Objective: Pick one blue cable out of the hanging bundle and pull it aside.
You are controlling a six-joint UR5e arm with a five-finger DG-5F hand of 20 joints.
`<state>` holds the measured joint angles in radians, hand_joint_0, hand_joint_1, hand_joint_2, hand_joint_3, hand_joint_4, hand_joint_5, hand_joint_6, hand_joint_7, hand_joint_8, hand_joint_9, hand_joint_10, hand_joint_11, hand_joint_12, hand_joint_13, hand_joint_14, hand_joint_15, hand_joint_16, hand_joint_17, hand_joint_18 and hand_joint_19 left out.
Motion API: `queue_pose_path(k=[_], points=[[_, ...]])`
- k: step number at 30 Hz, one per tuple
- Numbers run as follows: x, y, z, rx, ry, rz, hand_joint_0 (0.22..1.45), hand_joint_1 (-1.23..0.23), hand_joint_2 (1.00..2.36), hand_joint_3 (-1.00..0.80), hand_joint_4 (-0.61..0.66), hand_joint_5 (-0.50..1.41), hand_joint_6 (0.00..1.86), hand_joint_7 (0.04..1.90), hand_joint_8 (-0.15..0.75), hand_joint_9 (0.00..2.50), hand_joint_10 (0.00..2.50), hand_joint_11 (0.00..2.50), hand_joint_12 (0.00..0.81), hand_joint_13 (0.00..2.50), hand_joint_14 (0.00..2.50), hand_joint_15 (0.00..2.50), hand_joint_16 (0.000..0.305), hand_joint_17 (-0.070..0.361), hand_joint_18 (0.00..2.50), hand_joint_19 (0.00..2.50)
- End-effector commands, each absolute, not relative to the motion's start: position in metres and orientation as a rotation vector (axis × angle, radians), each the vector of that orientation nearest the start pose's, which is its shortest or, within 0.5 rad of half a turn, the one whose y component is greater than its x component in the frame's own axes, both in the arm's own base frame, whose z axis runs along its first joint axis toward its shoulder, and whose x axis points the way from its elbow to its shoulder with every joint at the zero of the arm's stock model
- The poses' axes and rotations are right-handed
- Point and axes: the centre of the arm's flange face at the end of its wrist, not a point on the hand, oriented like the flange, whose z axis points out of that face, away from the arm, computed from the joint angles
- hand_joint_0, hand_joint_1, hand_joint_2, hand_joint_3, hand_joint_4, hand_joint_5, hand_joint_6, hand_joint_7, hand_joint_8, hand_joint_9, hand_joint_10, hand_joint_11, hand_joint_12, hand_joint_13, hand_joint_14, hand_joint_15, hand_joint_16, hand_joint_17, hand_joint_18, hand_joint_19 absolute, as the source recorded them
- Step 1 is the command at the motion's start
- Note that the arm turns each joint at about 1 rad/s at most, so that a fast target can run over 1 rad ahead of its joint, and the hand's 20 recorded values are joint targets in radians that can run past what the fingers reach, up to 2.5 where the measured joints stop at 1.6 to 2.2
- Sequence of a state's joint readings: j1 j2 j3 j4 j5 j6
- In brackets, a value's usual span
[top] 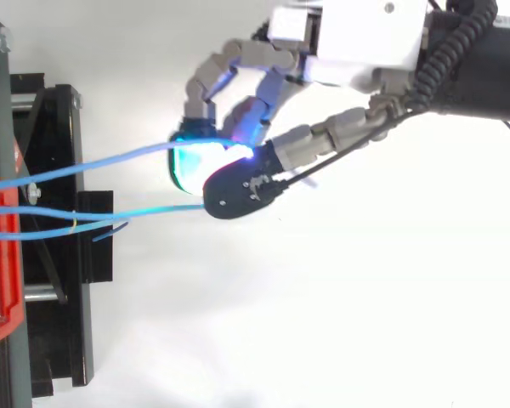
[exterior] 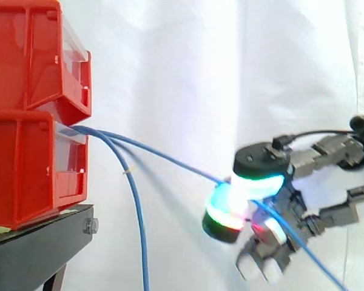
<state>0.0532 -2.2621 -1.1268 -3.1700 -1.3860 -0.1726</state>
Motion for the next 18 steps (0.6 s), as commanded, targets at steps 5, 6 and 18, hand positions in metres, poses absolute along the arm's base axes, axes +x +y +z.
queue_pose_path(k=[5,6,18], points=[[0.7229,-0.1079,0.2662,1.405,1.365,0.905,0.6,-0.78,1.01,-0.11,-0.06,-0.1,0.93,0.83,0.26,1.11,0.02,0.75,0.286,0.73,0.02,0.42,0.05,0.112,0.66,0.47],[0.7229,-0.1079,0.265,1.408,1.367,0.904,0.6,-0.78,1.01,-0.11,-0.05,-0.1,0.93,0.83,0.257,1.1,0.02,0.73,0.287,0.73,0.02,0.43,0.05,0.112,0.66,0.47],[0.7169,-0.1126,0.2626,1.459,1.357,0.849,0.59,-0.76,1.01,-0.2,-0.01,-0.12,0.92,0.84,0.241,1.08,0.02,0.75,0.266,0.7,0.02,0.43,0.045,0.101,0.61,0.49]])
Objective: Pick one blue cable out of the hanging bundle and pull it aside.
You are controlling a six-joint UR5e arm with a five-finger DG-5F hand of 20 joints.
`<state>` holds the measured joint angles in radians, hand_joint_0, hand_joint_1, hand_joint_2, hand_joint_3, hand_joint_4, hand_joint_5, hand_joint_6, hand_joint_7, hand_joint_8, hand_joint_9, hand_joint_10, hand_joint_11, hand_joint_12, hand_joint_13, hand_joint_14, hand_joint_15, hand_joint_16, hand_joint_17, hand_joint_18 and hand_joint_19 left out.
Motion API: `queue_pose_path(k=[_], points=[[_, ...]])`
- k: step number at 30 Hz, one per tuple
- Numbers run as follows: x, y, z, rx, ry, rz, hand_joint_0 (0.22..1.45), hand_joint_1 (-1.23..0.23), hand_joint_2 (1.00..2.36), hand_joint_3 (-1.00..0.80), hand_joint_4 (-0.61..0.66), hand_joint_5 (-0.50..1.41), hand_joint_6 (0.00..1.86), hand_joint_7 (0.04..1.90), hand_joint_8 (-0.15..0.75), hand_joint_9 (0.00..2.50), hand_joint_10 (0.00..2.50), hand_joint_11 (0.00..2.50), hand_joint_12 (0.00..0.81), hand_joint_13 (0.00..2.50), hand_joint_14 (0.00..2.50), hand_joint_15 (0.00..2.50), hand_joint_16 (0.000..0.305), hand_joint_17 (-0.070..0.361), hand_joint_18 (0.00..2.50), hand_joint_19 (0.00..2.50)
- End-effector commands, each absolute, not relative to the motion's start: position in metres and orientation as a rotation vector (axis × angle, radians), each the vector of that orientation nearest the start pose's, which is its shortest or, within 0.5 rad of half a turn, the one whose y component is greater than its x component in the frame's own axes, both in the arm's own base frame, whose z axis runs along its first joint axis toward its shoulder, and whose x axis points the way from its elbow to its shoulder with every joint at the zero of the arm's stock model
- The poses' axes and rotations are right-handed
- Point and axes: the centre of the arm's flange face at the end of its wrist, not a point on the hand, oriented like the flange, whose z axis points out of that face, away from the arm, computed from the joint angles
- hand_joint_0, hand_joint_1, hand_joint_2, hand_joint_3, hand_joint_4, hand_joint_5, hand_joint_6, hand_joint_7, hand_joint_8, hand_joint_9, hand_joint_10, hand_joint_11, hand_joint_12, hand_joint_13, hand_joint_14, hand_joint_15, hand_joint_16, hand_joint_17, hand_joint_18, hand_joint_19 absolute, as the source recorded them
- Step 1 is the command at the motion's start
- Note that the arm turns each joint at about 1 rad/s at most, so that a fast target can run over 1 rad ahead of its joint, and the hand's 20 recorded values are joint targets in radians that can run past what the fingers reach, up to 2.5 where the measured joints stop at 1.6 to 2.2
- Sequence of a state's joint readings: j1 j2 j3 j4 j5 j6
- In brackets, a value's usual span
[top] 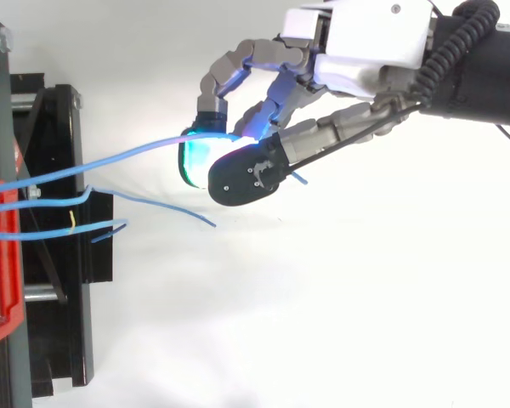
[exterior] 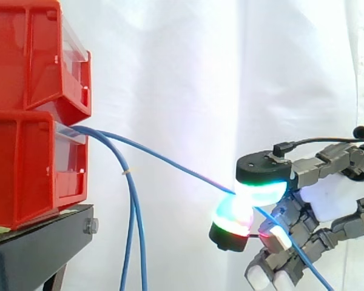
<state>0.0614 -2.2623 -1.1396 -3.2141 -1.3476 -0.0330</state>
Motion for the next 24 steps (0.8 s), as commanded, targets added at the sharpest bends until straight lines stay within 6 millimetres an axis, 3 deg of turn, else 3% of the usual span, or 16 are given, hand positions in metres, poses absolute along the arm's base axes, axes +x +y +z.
queue_pose_path(k=[1,12,24], points=[[0.717,-0.113,0.263,1.46,1.355,0.847,0.59,-0.76,1.01,-0.2,-0.01,-0.12,0.91,0.84,0.24,1.07,0.02,0.75,0.263,0.7,0.02,0.44,0.045,0.1,0.61,0.5],[0.721,-0.117,0.262,1.438,1.314,0.805,0.6,-0.76,1.01,-0.15,-0.03,-0.11,0.93,0.83,0.251,1.08,0.02,0.73,0.274,0.71,0.02,0.43,0.047,0.105,0.63,0.48],[0.732,-0.113,0.267,1.362,1.27,0.837,0.58,-0.74,1.02,-0.25,0.01,-0.13,0.91,0.86,0.231,1.05,0.02,0.76,0.247,0.69,0.02,0.44,0.04,0.091,0.58,0.52]])
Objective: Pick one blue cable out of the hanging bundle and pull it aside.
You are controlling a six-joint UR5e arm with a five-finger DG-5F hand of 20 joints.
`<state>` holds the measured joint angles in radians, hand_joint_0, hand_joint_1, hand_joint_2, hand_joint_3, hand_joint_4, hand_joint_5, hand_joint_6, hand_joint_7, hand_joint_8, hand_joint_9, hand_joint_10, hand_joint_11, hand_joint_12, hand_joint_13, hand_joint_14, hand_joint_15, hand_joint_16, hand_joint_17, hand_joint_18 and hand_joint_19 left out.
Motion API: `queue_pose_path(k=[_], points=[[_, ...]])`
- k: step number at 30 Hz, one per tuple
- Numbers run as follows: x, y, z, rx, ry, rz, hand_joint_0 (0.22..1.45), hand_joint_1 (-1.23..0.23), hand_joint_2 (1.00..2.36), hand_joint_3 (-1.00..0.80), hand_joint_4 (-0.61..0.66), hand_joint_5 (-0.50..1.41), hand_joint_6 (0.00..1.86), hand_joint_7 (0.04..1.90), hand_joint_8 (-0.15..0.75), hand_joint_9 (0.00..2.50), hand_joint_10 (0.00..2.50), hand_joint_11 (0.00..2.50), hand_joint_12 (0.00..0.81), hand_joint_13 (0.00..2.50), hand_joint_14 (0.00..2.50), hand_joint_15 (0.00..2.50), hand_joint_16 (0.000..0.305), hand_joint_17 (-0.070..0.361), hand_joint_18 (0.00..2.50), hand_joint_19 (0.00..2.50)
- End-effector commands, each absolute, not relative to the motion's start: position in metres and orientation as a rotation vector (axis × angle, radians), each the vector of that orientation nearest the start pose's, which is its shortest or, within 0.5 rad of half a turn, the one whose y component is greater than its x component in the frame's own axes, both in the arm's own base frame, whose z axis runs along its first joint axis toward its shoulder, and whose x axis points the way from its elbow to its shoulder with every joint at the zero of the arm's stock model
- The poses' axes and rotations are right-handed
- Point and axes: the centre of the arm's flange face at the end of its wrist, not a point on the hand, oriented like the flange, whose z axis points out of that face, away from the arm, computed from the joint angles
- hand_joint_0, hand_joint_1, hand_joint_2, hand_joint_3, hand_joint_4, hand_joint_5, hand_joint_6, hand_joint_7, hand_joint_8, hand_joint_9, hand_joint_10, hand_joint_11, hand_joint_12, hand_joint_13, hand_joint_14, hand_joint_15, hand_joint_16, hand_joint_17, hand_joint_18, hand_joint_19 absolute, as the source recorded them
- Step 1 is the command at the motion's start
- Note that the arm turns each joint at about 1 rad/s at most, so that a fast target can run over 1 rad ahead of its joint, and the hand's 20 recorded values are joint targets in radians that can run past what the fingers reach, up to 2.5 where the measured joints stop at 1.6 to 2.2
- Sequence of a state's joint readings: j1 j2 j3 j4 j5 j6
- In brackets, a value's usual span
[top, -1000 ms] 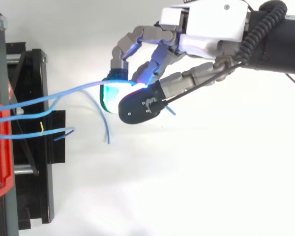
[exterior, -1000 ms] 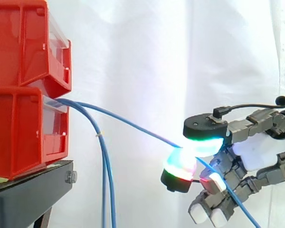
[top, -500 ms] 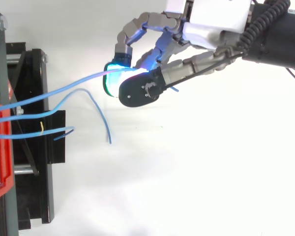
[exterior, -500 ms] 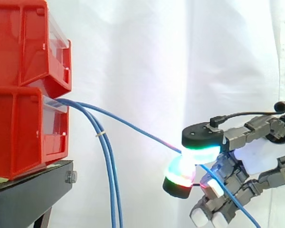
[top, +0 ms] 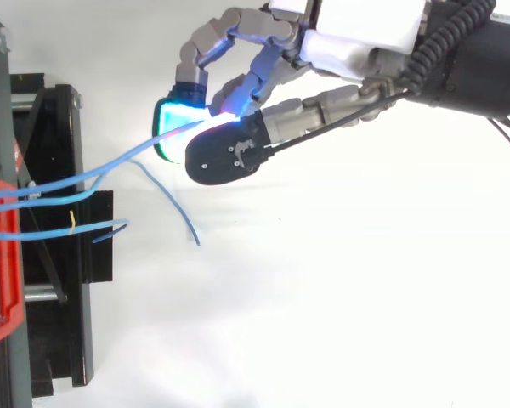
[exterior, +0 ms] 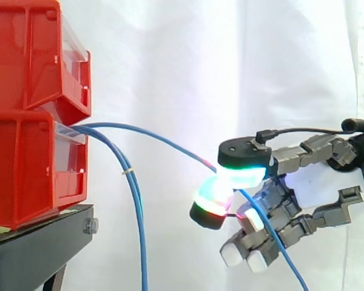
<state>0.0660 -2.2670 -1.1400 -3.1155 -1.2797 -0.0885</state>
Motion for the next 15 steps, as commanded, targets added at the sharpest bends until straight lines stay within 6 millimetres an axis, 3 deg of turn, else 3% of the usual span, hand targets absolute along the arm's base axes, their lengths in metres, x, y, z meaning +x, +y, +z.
queue_pose_path(k=[1,15], points=[[0.736,-0.108,0.27,1.326,1.265,0.841,0.59,-0.74,1.02,-0.25,0.01,-0.13,0.91,0.85,0.229,1.05,0.02,0.76,0.248,0.69,0.02,0.44,0.04,0.091,0.58,0.52],[0.749,-0.099,0.269,1.273,1.216,0.873,0.56,-0.67,1.01,-0.38,0.06,-0.13,0.85,0.8,0.224,1.04,0.02,0.76,0.25,0.69,0.02,0.45,0.041,0.093,0.58,0.52]])
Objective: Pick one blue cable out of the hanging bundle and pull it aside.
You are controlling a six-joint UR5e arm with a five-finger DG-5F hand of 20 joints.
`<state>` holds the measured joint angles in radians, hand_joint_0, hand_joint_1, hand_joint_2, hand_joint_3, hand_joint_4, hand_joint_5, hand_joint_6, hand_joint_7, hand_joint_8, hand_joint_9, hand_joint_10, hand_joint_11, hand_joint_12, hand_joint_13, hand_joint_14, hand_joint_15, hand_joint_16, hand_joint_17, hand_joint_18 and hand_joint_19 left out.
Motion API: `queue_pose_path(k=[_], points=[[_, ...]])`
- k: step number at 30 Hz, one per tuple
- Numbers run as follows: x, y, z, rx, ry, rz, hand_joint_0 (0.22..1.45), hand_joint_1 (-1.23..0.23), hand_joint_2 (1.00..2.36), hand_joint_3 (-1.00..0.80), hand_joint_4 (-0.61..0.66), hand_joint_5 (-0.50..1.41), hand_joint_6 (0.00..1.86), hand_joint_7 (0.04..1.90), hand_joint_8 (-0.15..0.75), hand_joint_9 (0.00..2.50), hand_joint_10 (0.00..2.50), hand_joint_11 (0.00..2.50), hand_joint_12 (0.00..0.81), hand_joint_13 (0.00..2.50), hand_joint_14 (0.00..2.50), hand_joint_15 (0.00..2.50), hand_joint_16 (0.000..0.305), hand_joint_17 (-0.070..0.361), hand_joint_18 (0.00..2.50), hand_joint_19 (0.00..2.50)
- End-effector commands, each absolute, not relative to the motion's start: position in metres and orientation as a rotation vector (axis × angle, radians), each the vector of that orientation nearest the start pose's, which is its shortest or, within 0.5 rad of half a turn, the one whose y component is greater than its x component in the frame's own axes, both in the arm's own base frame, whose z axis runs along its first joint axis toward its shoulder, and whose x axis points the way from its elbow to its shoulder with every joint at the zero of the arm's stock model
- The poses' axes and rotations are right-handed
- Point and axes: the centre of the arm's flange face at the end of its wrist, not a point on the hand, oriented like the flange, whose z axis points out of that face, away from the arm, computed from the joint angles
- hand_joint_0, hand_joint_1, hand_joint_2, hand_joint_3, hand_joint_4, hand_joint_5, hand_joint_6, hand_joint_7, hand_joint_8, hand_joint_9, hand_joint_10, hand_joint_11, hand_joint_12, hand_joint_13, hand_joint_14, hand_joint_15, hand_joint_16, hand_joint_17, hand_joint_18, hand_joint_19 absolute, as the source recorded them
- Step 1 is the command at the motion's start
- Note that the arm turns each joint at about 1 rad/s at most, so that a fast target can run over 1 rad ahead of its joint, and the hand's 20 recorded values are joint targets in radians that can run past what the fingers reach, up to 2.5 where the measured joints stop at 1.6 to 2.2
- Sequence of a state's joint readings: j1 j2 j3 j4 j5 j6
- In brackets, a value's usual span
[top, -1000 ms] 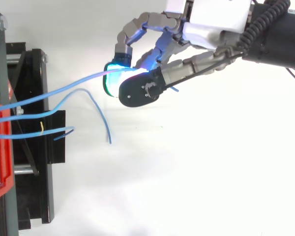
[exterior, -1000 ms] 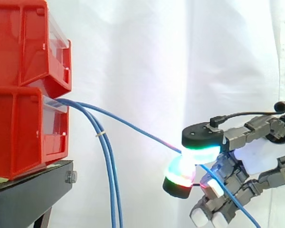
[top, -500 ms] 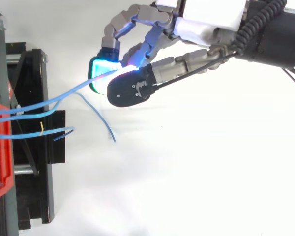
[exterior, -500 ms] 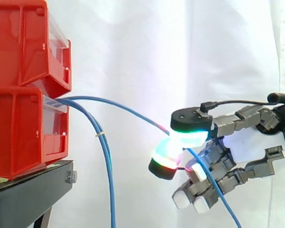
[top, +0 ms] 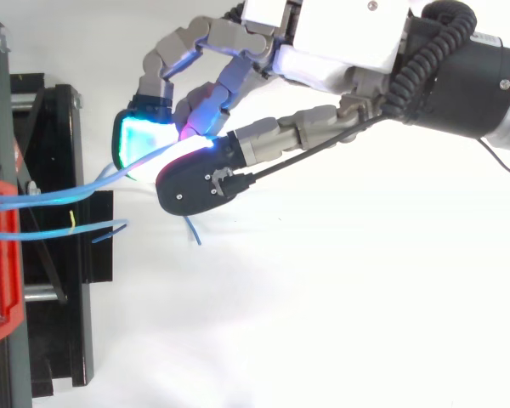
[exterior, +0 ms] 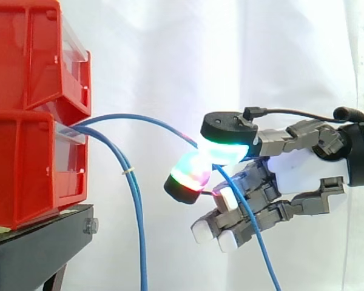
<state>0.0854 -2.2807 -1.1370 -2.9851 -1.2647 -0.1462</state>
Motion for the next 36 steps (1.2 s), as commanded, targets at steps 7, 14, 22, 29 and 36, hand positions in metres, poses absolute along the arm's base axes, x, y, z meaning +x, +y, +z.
queue_pose_path(k=[7,14,22,29,36], points=[[0.749,-0.1,0.275,1.278,1.219,0.869,0.57,-0.66,1.01,-0.34,0.05,-0.12,0.86,0.83,0.226,1.05,0.02,0.76,0.247,0.69,0.02,0.45,0.041,0.092,0.58,0.52],[0.748,-0.101,0.276,1.296,1.23,0.866,0.52,-0.61,1.0,-0.47,0.07,-0.12,0.85,0.81,0.234,1.05,0.02,0.74,0.26,0.7,0.02,0.44,0.044,0.098,0.59,0.52],[0.748,-0.101,0.276,1.296,1.233,0.875,0.48,-0.54,1.0,-0.5,0.08,-0.12,0.84,0.79,0.25,1.06,0.02,0.73,0.273,0.7,0.02,0.44,0.046,0.104,0.61,0.51],[0.75,-0.1,0.282,1.293,1.236,0.881,0.57,-0.63,1.01,-0.32,0.03,-0.12,0.86,0.9,0.232,1.06,0.02,0.76,0.25,0.69,0.02,0.45,0.041,0.092,0.57,0.53],[0.75,-0.098,0.283,1.292,1.239,0.88,0.59,-0.71,1.01,-0.14,-0.02,-0.11,0.93,0.82,0.252,1.08,0.02,0.74,0.271,0.73,0.02,0.42,0.047,0.106,0.65,0.48]])
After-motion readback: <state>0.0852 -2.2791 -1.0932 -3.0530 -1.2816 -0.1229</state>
